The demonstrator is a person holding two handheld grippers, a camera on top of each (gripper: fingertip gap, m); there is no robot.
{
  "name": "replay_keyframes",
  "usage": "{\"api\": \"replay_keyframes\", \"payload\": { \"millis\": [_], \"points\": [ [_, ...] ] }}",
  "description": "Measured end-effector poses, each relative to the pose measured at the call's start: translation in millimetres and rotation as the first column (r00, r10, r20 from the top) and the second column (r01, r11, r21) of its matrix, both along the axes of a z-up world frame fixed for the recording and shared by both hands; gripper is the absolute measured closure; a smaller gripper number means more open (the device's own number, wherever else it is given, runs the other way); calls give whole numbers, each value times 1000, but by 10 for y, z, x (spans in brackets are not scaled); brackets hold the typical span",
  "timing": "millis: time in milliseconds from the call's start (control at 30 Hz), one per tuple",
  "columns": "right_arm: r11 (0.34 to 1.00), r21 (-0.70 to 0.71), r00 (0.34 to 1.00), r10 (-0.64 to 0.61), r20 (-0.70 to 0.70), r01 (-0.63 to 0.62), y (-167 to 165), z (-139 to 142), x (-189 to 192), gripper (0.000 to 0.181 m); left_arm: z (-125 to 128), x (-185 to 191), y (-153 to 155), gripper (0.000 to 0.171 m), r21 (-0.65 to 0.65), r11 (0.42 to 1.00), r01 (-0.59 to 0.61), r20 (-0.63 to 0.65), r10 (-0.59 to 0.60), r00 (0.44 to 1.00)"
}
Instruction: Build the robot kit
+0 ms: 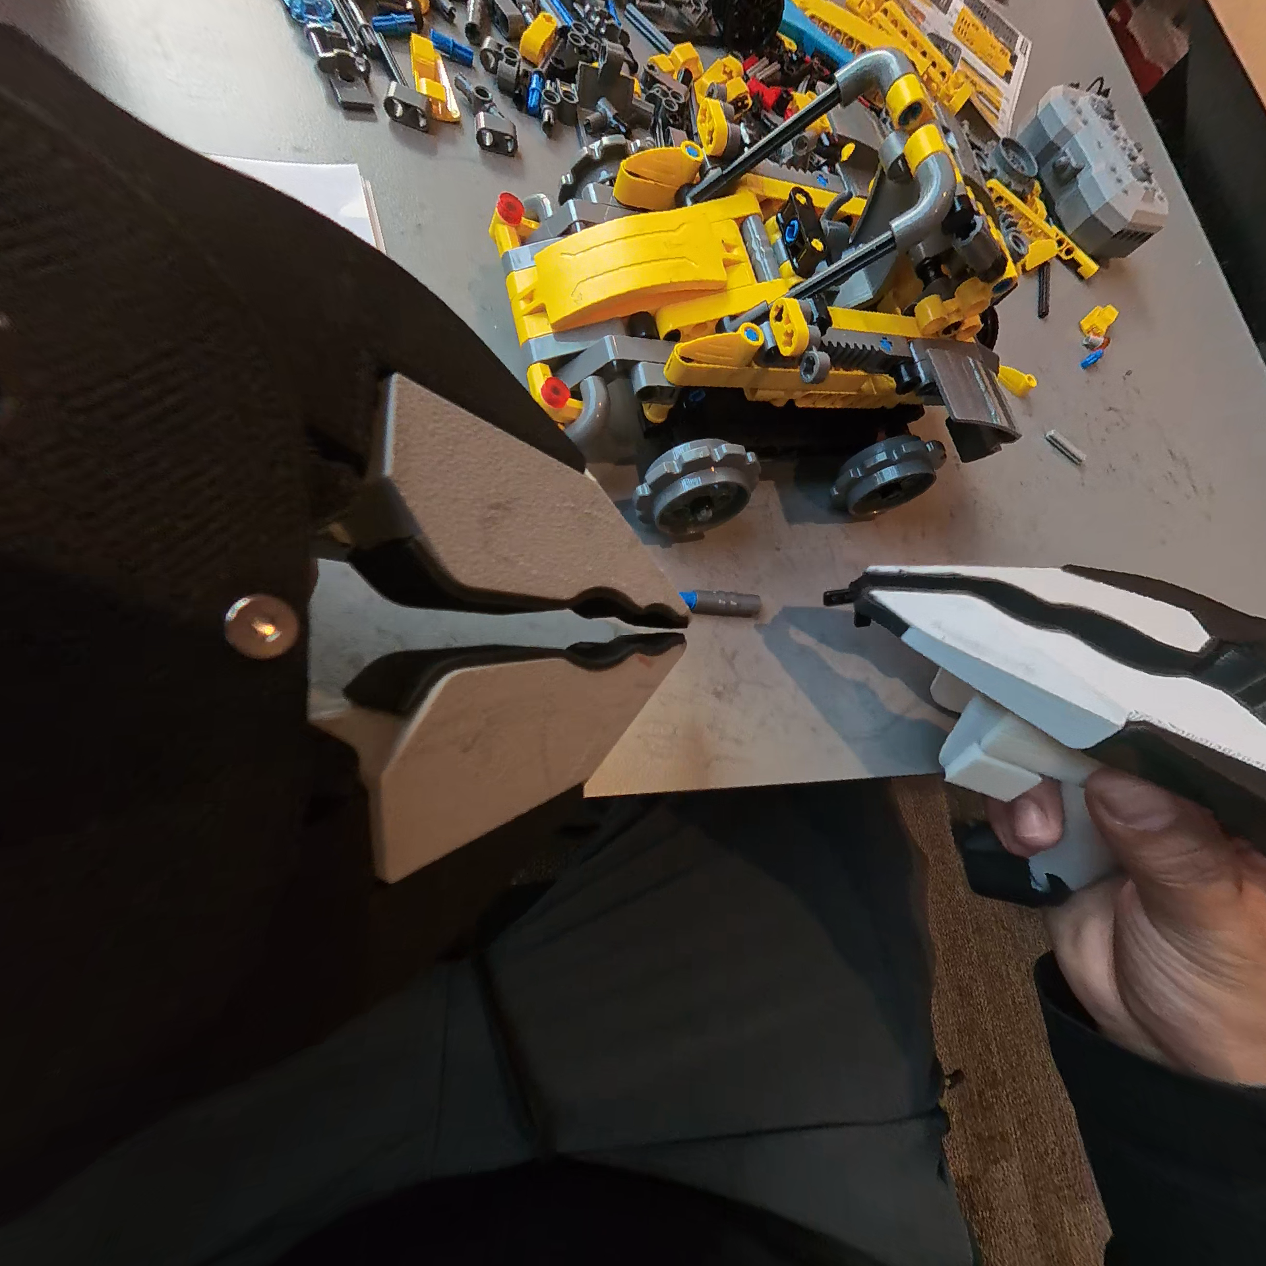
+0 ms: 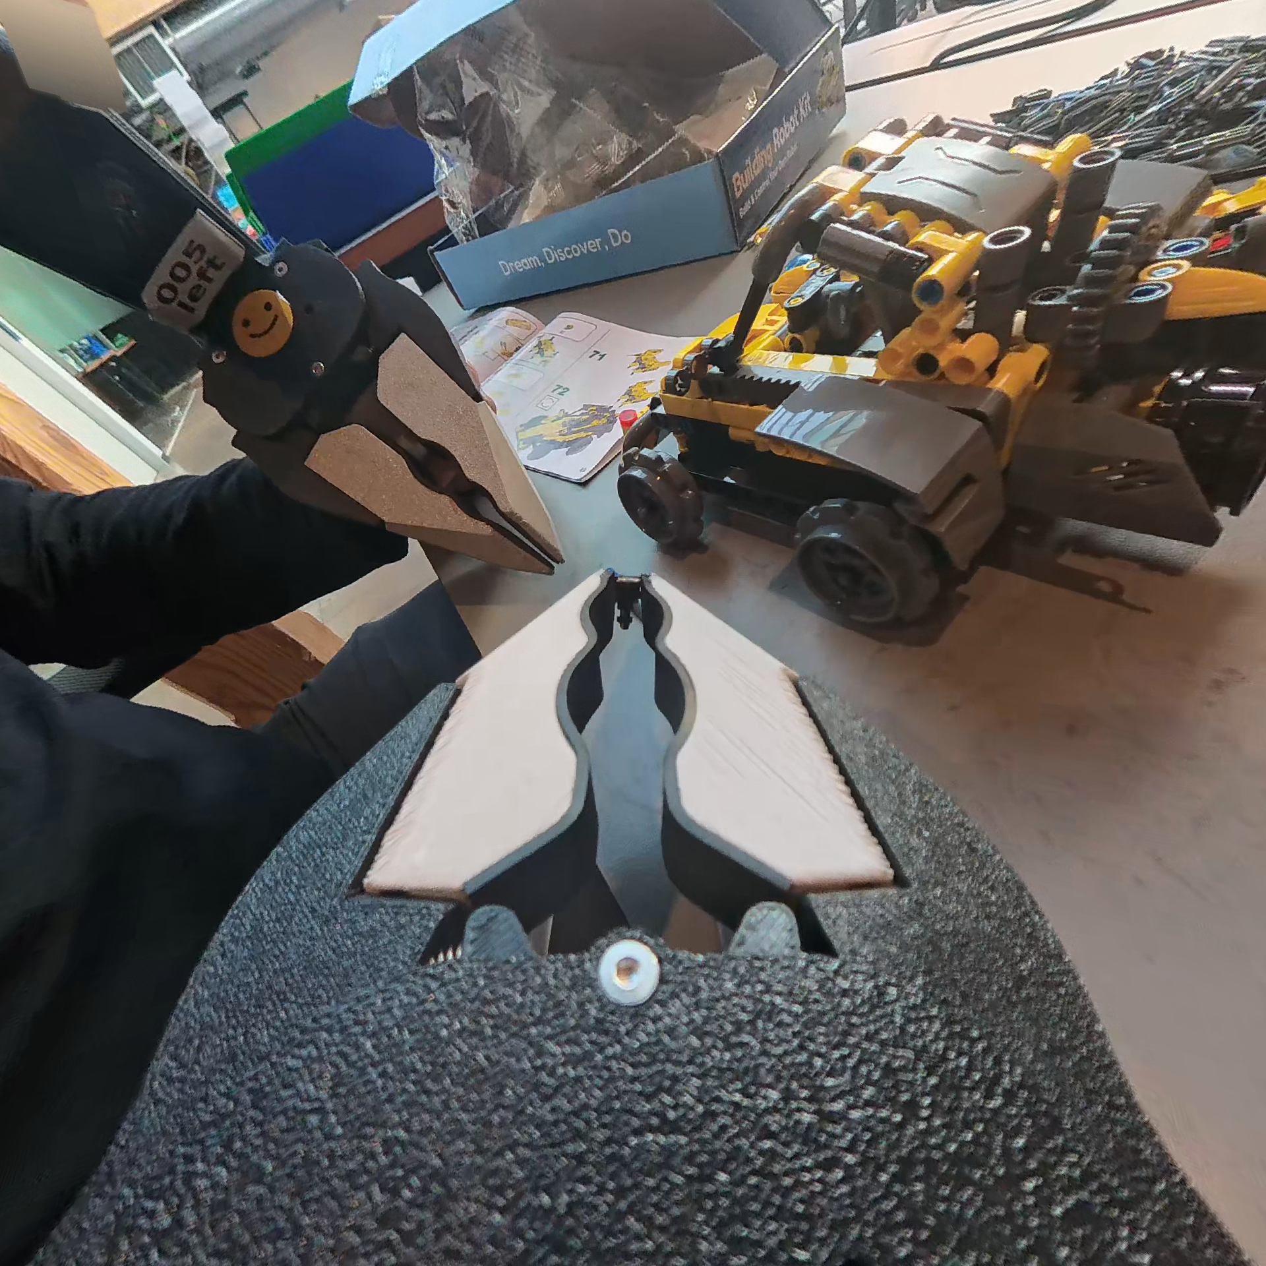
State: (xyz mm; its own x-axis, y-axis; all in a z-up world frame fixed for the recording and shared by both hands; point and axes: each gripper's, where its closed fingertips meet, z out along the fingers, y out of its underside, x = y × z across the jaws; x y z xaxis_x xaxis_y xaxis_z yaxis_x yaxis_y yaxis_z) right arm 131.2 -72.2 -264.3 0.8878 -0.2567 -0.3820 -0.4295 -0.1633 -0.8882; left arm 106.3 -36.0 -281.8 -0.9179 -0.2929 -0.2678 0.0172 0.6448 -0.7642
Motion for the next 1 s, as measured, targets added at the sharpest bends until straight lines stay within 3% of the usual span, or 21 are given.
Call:
{"api": "replay_keyframes", "payload": {
  "millis": [600, 733, 1000],
  "points": [
    [1000, -3, 999, 16, -48, -16, 13, -24, -1, 177, -24, 11, 4, 171, 18, 1000, -7, 3, 7, 1000],
    [1000, -6, 999, -5, -47, 4, 7, -23, 27, 177, 22, 179, 87, 171, -15, 993, -117, -1, 117, 993],
    [997, -61, 995, -59, -75, 55, -252, 61, 108, 177, 46, 224, 181, 144, -51, 991, -125, -55, 123, 991]
  ]
}}
